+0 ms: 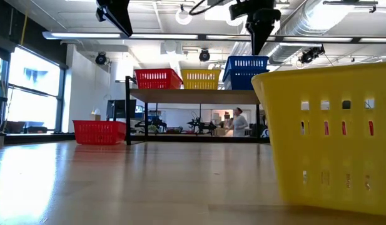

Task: Stack baskets on shelf by color
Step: Stack the top blue bin on the blue bin on the shelf

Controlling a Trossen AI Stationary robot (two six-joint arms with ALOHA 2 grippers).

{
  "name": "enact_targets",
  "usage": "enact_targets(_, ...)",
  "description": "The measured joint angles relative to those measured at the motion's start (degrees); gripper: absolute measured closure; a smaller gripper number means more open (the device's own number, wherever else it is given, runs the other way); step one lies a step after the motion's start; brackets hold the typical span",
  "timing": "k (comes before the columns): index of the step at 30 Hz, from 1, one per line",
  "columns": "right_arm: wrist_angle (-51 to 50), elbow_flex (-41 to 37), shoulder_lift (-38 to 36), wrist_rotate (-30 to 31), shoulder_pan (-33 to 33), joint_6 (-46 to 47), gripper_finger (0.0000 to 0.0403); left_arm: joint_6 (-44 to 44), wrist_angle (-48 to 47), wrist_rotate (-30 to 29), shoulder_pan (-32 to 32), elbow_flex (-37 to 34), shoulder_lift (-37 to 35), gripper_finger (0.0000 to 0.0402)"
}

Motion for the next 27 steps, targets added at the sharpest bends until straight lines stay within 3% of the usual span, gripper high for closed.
enact_targets(13, 3.9, 1.8, 0.1, -0.6, -1.8, 4.1, 0.0297, 0.0, 0.0, 0.0, 0.0, 0.0, 0.0, 0.0289)
enact_targets(17, 3.4, 1.8, 0.6, -4.1, -2.5, 5.1, 0.0297, 0.0, 0.0, 0.0, 0.0, 0.0, 0.0, 0.0284)
enact_targets(27, 2.7, 1.8, 2.4, -5.3, -2.9, 6.1, 0.0297, 0.0, 0.0, 0.0, 0.0, 0.0, 0.0, 0.0284)
